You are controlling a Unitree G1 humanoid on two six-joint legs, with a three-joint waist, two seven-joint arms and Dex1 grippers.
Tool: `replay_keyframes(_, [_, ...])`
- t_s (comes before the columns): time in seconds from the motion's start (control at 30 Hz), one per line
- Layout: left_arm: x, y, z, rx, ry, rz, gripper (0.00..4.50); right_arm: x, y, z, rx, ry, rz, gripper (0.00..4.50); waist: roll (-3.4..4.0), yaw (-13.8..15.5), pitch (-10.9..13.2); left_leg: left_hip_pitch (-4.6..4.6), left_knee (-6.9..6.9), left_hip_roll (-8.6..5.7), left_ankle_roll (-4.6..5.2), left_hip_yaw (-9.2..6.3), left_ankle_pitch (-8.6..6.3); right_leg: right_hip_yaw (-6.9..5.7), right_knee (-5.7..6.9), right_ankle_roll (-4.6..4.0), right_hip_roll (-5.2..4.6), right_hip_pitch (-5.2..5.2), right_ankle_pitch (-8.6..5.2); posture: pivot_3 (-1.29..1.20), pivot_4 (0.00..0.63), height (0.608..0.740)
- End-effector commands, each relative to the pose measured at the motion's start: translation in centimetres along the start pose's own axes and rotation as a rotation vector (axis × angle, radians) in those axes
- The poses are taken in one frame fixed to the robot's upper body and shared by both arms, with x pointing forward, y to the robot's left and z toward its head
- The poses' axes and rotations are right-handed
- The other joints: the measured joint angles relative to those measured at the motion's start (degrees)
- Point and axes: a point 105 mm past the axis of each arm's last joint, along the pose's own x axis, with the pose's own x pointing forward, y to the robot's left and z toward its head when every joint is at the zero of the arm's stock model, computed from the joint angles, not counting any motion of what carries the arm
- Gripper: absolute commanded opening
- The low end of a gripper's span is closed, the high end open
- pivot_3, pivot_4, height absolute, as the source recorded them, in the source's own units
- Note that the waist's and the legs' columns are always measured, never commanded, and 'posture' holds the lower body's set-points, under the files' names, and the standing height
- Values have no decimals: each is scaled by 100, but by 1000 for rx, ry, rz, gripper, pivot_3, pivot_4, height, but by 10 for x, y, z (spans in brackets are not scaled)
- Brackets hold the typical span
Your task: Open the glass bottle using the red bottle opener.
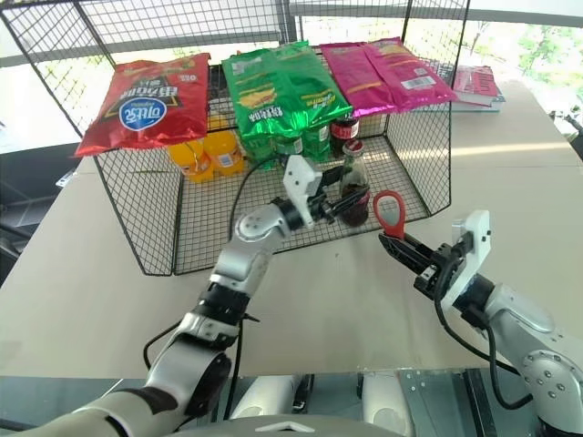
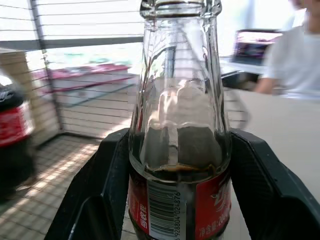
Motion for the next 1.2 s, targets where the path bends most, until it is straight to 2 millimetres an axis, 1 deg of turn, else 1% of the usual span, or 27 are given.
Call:
replay_keyframes(0.03, [-5, -17, 38, 42, -92, -118, 2278, -6, 4, 15, -134, -28, -8, 0, 1, 13, -1, 1, 2, 0, 0, -1, 0, -2, 4, 0, 0, 2, 0, 0, 150, 740])
replay_keyframes(0.1, [-14, -23, 36, 38, -63, -161, 2278, -9, 0, 18, -242, -10, -53, 0, 2, 8, -2, 11, 6, -1, 1, 0, -1, -2, 9, 0, 0, 12, 0, 0, 150, 740])
replay_keyframes(0.2, [-30, -27, 26, 44, -3, -183, 2278, -11, -3, 24, -427, -17, -131, 0, 3, -5, -3, 16, 7, -1, 0, 3, -1, -1, 13, 0, 3, 14, -1, 0, 150, 740])
replay_keyframes(0.3, [-42, -30, 16, 19, 37, -199, 2278, -7, -1, 26, -548, -32, -164, 0, 4, -13, -3, 17, 6, 2, 0, 6, 0, 5, 19, 0, 7, 9, -1, 0, 150, 740])
replay_keyframes(0.4, [-54, -34, 2, -3, 76, -205, 2278, -2, 0, 30, -672, -68, -199, 0, 3, 6, -3, 17, 7, 2, 0, 6, 0, 4, 20, 0, 6, 8, -1, 0, 150, 740])
replay_keyframes(0.47, [-59, -35, -5, -15, 85, -197, 2278, 1, 1, 32, -739, -95, -212, 0, 3, 9, -3, 17, 10, 1, -1, 7, 0, 5, 18, 0, 4, 10, -1, 0, 150, 740])
replay_keyframes(0.53, [-62, -36, -9, -23, 92, -196, 2278, 7, 5, 33, -798, -116, -210, 0, 3, 7, -4, 17, 10, 0, -1, 7, 0, 4, 17, 0, 3, 10, -1, 0, 150, 740])
replay_keyframes(0.67, [-63, -36, -11, -44, 84, -195, 2278, 19, 15, 31, -930, -146, -167, 0, 3, 0, -5, 18, 10, 1, -2, 7, 0, 4, 18, -1, 3, 10, -1, 0, 150, 740])
replay_keyframes(0.77, [-64, -36, -11, -35, 80, -194, 2278, 29, 21, 24, -1020, -151, -124, 0, 3, 0, -6, 18, 10, 1, -2, 7, 0, 4, 18, -1, 3, 10, -1, 0, 150, 740])
replay_keyframes(0.83, [-62, -37, -11, -21, 73, -193, 2278, 34, 22, 20, -1056, -155, -112, 0, 3, -1, -5, 18, 10, 1, -2, 7, 0, 4, 16, -1, 4, 10, -1, 0, 150, 740])
replay_keyframes(0.97, [-62, -37, -11, -11, 67, -202, 2278, 41, 23, 19, -1087, -178, -101, 0, 3, 4, -6, 18, 10, 0, -2, 8, 0, 4, 17, -1, 4, 10, -1, 0, 150, 740])
replay_keyframes(1.2, [-61, -40, -13, -32, 78, -241, 2278, 45, 23, 20, -1092, -204, -94, 0, 3, 2, -6, 18, 9, 0, -2, 7, 0, 5, 17, -1, 4, 10, -1, 0, 150, 740])
